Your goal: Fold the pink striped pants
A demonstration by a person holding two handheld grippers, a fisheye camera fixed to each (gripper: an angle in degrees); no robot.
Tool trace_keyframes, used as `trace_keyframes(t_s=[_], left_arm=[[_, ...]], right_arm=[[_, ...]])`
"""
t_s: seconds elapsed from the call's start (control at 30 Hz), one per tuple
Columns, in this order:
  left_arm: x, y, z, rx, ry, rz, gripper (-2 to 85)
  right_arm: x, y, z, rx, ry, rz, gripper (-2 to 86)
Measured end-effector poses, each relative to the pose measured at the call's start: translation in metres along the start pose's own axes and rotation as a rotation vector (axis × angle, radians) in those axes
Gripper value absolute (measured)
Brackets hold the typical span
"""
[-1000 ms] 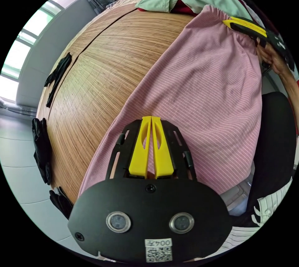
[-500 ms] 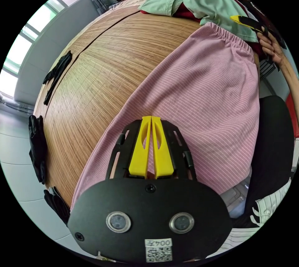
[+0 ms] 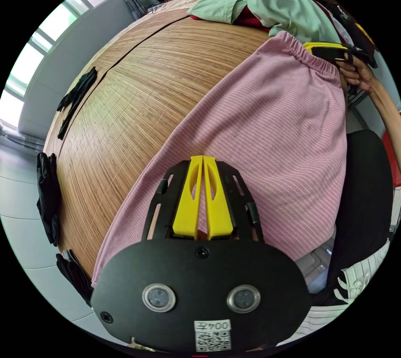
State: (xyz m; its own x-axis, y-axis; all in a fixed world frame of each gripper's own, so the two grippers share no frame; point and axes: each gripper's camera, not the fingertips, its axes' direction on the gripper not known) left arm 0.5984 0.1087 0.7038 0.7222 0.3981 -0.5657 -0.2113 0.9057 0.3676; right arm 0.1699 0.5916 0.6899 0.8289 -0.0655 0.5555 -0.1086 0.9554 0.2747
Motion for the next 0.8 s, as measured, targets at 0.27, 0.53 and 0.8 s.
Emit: trace_keyframes(t_s=[0.27, 0.53, 0.8], left_arm=[[0.000, 0.010, 0.000, 0.011, 0.016, -0.014, 0.3], [-0.001, 0.022, 0.001, 0.016, 0.039, -0.020, 0.3], [-0.005, 0.036, 0.001, 0.023, 0.070, -0.023, 0.4]], right_arm=[[0.020, -0.001, -0.001, 0.027, 0.002, 0.060, 4.9], [0.028, -0.009, 0.010, -0.040, -0.013, 0.069, 6.7], [0.025, -0.018, -0.013, 0.003, 0.181, 0.087, 0.0]])
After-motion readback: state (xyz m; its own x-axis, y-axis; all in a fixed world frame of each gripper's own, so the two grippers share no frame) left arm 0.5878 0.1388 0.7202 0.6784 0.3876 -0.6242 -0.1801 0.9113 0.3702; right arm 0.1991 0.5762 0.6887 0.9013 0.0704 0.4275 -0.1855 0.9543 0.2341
